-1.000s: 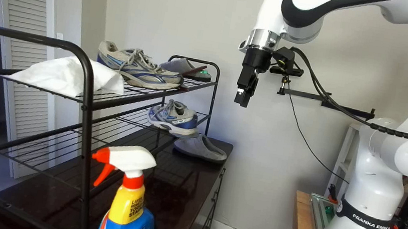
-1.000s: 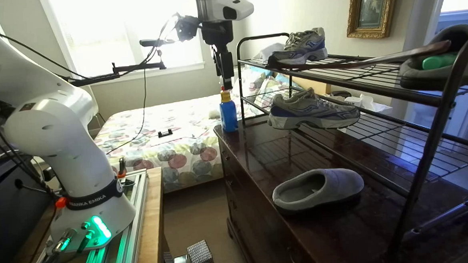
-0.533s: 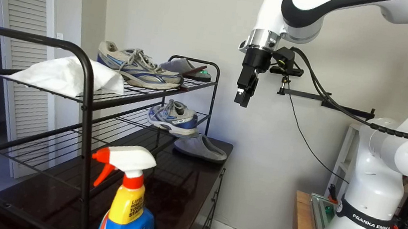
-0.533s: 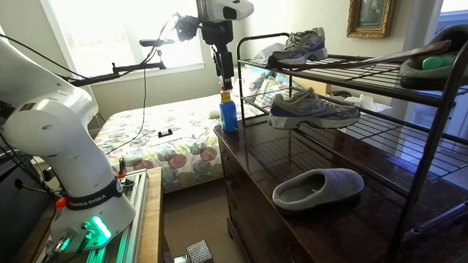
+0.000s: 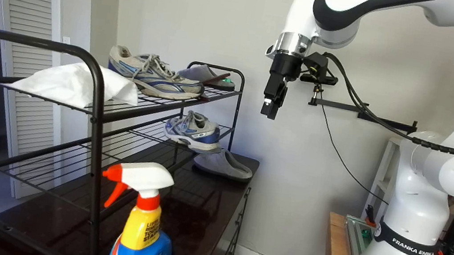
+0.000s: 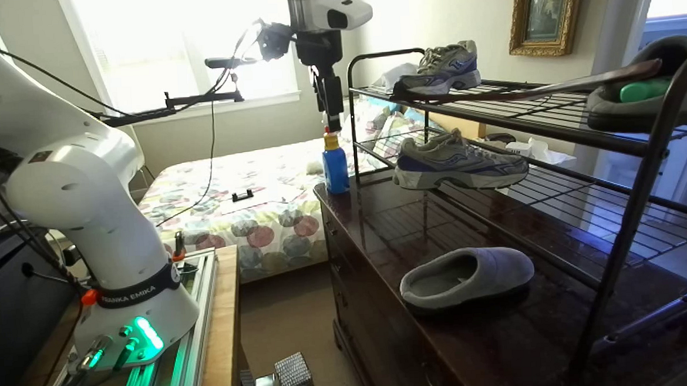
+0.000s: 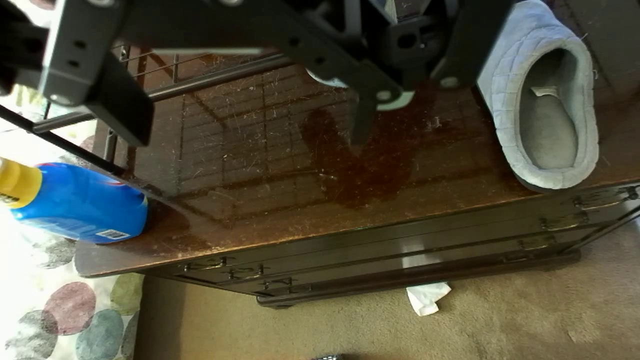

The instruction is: Pick up the shoe from the top shelf and put it in the first shelf

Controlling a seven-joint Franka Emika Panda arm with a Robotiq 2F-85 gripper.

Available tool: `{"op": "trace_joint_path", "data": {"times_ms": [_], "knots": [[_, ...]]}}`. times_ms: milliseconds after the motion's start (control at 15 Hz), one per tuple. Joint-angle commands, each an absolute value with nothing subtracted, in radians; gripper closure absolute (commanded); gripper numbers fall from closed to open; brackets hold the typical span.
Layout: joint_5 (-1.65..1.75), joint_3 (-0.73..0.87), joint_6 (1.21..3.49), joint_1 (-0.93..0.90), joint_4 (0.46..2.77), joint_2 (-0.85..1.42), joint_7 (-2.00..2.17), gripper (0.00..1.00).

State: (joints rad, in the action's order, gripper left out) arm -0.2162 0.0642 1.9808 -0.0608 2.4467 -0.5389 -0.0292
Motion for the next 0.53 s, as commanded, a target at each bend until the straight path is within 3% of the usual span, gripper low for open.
{"op": "trace_joint_path", "data": {"times_ms": [0, 467], "knots": [[-0.213, 0.038, 2.071, -0.059, 2.430, -0.531, -0.073, 0.00], [-0.126, -0.008, 2.299, -0.090, 2.302, -0.453, -0.196, 0.00]]}}
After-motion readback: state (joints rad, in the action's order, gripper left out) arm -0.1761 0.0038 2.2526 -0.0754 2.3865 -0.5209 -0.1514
